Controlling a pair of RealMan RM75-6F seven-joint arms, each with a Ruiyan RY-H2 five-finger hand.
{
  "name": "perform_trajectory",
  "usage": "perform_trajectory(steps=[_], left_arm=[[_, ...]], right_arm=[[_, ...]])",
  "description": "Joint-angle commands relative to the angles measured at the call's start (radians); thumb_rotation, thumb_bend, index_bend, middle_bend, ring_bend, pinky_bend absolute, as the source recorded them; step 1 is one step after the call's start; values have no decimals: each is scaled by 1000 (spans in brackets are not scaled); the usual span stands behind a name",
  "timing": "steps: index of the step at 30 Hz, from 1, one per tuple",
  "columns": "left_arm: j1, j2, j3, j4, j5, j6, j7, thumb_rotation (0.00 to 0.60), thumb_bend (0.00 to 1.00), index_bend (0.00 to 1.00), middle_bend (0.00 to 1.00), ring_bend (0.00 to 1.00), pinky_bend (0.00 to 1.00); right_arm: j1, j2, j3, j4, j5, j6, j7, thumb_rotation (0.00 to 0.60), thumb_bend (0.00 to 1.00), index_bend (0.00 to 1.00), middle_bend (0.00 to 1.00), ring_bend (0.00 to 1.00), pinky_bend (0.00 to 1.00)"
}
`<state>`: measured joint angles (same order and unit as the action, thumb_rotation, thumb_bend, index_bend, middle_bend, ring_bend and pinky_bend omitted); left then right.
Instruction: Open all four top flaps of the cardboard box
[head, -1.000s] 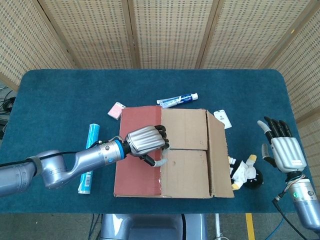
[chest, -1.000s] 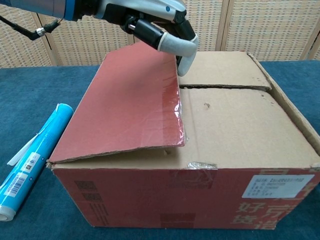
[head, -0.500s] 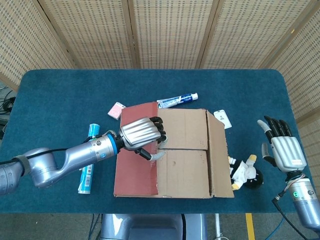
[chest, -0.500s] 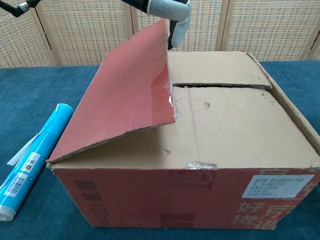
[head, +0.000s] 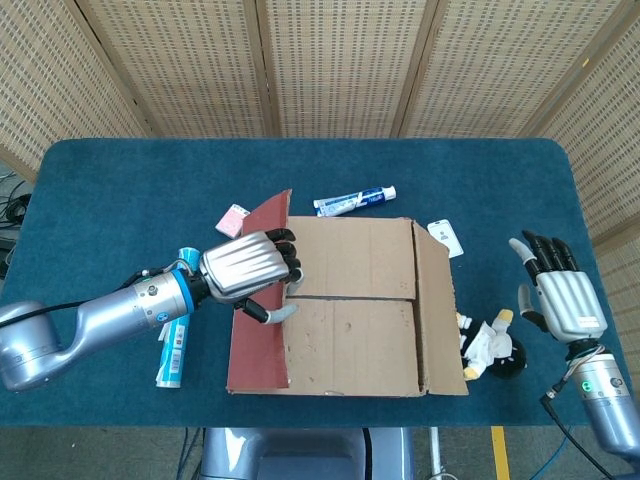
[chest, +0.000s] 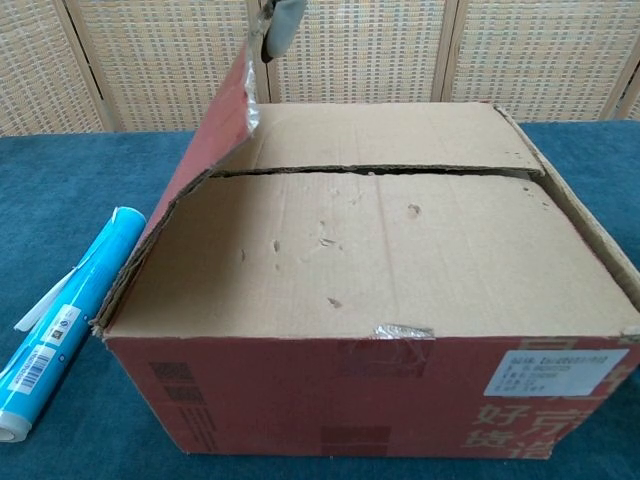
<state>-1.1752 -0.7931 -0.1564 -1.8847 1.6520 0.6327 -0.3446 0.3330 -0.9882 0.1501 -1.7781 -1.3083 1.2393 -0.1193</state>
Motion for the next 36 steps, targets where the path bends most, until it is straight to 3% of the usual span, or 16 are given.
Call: perform_trajectory(steps=[1,7,23,36], left_arm=[[26,42,13,-21,41,37,-17,134,446,480,472,308,164],[105,138,47,-42,104,132,-59,133,441,480,472,308,164],[244,242,133,-24,193,235,-151,131,427,480,472,308,164],[327,219,141,7,169,279,-124,128,411,473,472,308,164]], right_arm=[[1,1,1,-3,0,0,-2,600,712,78,27,0,0],[2,4,2,-11,-3,-1,-4,600,712,78,27,0,0],[15,2,6,-13,-3,-20,-5,600,713,75,27,0,0],[22,-2,8,-16,4,-27,-16,600,714,71,27,0,0]])
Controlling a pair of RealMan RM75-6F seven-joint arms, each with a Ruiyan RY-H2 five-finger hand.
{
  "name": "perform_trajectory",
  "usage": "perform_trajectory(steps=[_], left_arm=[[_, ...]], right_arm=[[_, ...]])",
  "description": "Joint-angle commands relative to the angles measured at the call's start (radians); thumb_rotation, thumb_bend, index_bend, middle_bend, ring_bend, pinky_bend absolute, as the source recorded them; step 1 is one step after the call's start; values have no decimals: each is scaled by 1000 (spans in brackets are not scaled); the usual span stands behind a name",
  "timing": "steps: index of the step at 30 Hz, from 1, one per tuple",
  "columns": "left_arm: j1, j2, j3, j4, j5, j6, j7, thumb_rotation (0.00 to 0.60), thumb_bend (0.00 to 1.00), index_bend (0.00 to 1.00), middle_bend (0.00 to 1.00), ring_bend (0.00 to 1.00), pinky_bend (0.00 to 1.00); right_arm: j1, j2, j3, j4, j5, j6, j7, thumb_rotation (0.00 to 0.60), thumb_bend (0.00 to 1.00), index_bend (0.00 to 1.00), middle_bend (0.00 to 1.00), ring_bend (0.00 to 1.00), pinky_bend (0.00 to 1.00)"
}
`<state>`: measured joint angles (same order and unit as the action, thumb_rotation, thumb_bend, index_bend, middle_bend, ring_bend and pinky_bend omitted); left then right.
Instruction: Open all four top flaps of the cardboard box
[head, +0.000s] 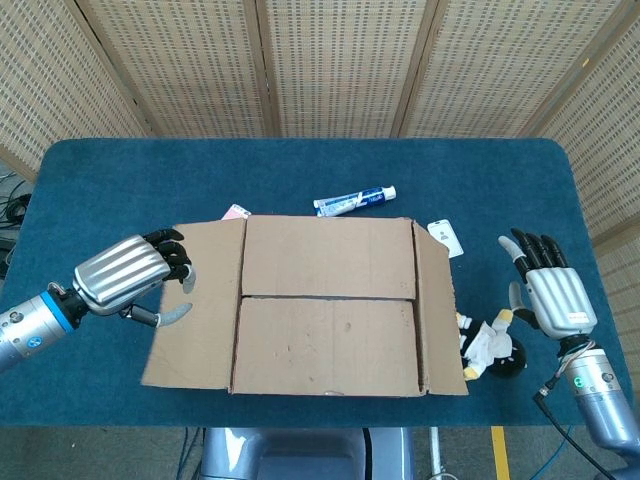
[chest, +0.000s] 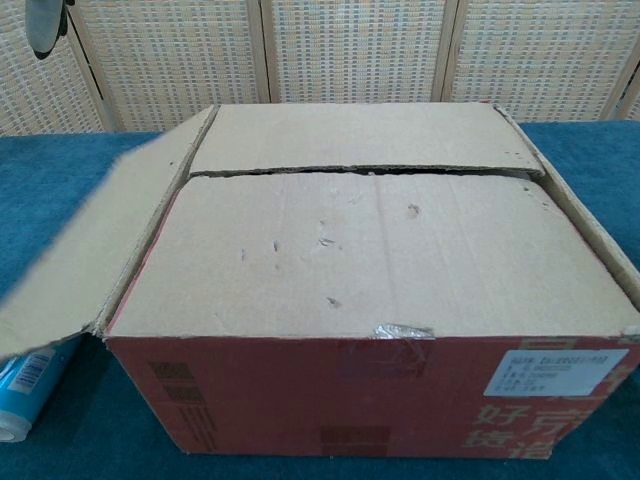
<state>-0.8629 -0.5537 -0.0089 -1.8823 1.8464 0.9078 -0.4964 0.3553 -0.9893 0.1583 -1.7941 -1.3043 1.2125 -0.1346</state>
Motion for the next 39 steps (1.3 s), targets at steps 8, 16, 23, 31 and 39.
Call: perform_trajectory(steps=[8,16,23,31,39], left_arm=[[64,-164,-52,-1,-167,5,249,129,395,246,330,236,164],[76,-280,-98,-12,-304,7,424,130,386,103,59,9,83],[43,-346,-122,-13,-390,-47,525,287,383,17,0,0,0],[6,-429,-137,-19,-479,-88,642,396,380,0,0,0,0],[-22,-511,-141,-11,-590,-88,784,396,341,0,0,0,0]], right_arm=[[-2,-5,-3,1,5,2,-5,600,716,70,27,0,0],[-1,-9,-3,-1,6,4,-13,600,710,69,26,0,0],[2,-11,-2,-3,8,3,-17,600,713,65,27,0,0],[1,-17,-1,14,16,-1,-5,600,712,64,27,0,0],[1,-23,-2,36,15,-6,16,600,713,64,27,0,0]])
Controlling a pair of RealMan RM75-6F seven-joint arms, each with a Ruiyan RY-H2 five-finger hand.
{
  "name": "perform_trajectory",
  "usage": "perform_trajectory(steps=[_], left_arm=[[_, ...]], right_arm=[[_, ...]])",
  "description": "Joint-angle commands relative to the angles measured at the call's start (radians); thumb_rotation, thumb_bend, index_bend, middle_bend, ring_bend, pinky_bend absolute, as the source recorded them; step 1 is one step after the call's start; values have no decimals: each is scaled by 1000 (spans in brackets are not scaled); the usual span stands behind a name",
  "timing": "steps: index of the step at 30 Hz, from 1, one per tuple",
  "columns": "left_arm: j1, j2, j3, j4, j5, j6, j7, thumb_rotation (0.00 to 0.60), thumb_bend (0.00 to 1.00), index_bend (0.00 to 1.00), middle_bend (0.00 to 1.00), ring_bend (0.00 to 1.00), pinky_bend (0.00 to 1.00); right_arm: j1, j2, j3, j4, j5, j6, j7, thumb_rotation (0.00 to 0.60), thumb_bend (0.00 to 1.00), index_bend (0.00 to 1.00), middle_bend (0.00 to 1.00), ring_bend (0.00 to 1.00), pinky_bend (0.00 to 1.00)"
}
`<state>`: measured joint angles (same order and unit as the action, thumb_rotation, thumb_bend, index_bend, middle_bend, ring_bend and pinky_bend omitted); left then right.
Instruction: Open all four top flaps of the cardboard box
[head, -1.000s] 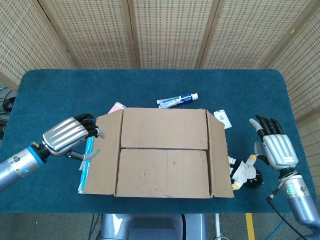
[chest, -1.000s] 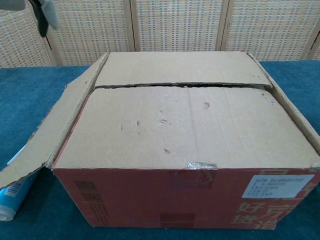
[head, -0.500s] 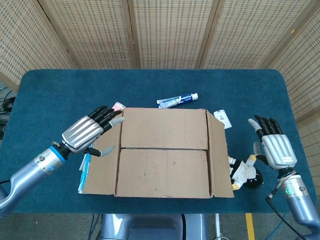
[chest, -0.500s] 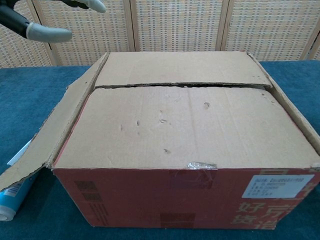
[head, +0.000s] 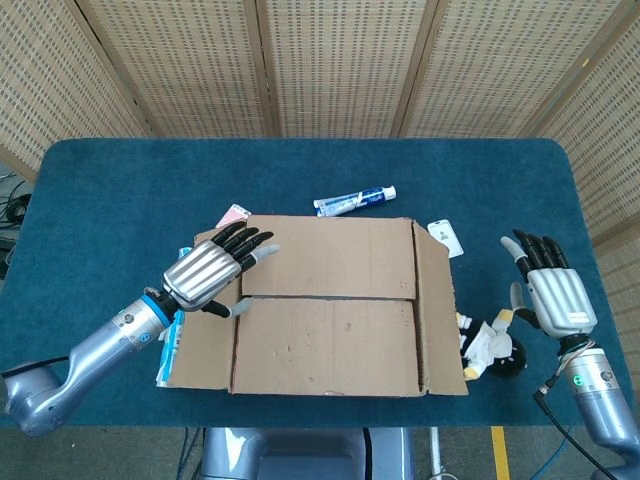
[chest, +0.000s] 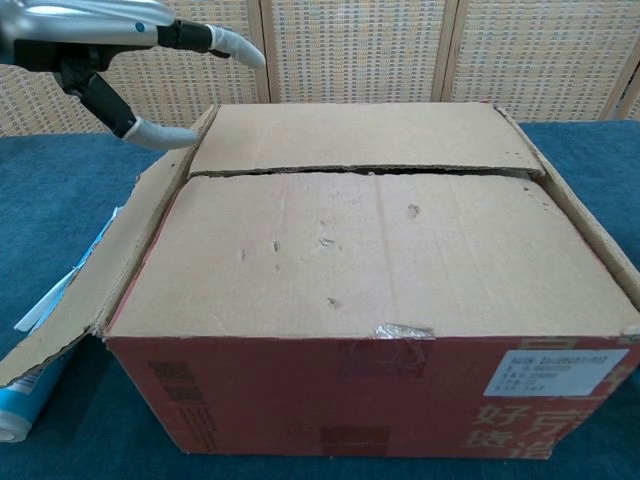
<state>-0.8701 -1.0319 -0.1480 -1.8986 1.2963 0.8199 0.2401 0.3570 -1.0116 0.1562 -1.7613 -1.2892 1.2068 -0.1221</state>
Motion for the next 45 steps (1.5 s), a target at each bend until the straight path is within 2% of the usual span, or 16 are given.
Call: perform_trajectory(steps=[1,8,21,37,45], left_arm=[[-19,-43,-1,7,-53,1,67,397,328,0,0,0,0],[-37,-97,0,24,-118,18,150,398,260,0,0,0,0],[-72,-154,-5,54,-221,44,240,398,255,0,0,0,0],[-94,-182,9,76,-259,53,271,399,255,0,0,0,0],[-94,-205,5,91,-261,85,282,419,257,0,0,0,0]], right_arm=[[-1,0,0,6,-1,0,6,600,714,64,27,0,0],[-7,3,-2,12,-3,4,18,600,714,64,27,0,0],[-20,11,-5,15,-6,15,31,600,715,64,27,0,0],[-27,13,-5,18,-5,20,36,600,713,64,27,0,0],[-32,15,-3,18,-3,26,39,600,714,64,27,0,0]])
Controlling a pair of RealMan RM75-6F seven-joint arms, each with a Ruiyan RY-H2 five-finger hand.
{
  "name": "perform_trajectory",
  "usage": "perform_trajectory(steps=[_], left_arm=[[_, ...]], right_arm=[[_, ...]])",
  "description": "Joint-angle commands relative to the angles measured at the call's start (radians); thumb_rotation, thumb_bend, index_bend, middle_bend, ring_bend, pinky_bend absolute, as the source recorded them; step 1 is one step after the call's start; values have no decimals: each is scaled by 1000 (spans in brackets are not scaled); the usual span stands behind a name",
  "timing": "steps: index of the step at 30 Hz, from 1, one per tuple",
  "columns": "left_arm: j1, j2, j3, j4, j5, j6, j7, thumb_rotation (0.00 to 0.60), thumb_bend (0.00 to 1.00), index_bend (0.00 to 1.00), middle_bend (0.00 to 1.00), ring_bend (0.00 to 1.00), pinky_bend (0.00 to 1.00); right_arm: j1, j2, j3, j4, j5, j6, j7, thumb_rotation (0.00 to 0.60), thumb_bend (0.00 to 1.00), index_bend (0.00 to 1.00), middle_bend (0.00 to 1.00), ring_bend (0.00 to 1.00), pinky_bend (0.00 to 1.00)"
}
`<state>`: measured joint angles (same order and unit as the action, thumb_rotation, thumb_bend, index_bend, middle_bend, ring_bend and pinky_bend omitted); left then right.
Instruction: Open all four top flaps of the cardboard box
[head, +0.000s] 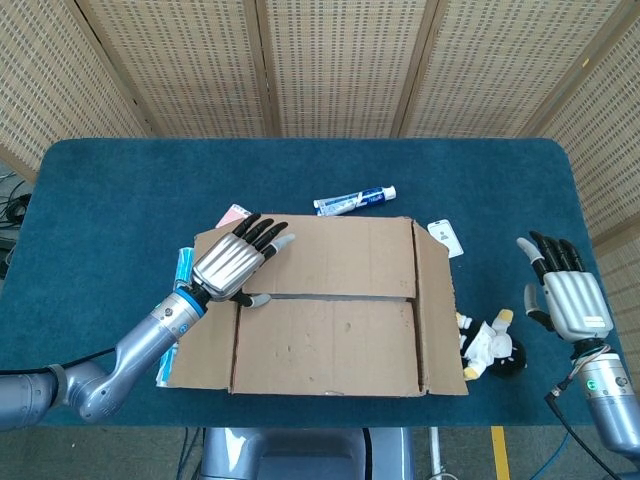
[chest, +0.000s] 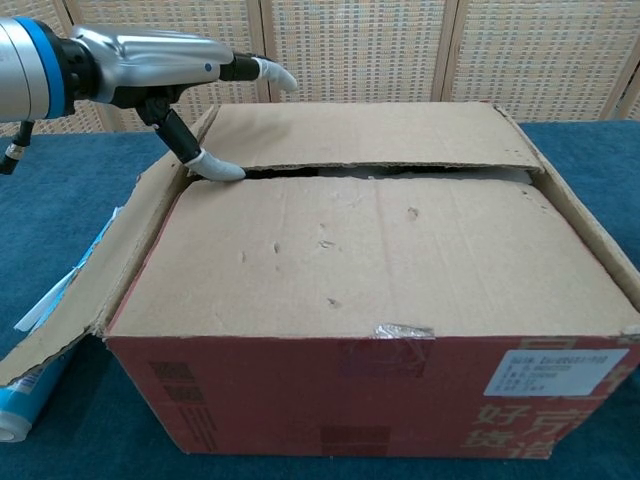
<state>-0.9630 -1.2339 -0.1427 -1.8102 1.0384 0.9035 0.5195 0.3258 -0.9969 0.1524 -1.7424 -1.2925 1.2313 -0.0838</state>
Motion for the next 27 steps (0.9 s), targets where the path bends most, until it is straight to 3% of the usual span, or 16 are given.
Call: perform_trajectory(steps=[1,8,15,20,27], left_arm=[[-2,-5,-1,4,-5,2,4,419,257,0,0,0,0],[9,-10,-11,8,7,43,-7,424,263,0,0,0,0],[46,-8,-29,21,88,121,-64,427,269,0,0,0,0],[65,-13,-62,64,141,190,-97,427,269,0,0,0,0],[51,-17,-103,111,134,189,-105,428,269,0,0,0,0]], right_arm=[[-2,1,1,-1,1,2,1,600,715,64,27,0,0],[-8,5,0,-4,3,8,0,600,713,64,27,0,0],[-6,4,1,-6,-1,7,0,600,712,64,27,0,0],[-4,4,3,-9,-3,6,-2,600,716,64,27,0,0],[-6,7,4,-16,-3,9,-7,600,714,64,27,0,0]])
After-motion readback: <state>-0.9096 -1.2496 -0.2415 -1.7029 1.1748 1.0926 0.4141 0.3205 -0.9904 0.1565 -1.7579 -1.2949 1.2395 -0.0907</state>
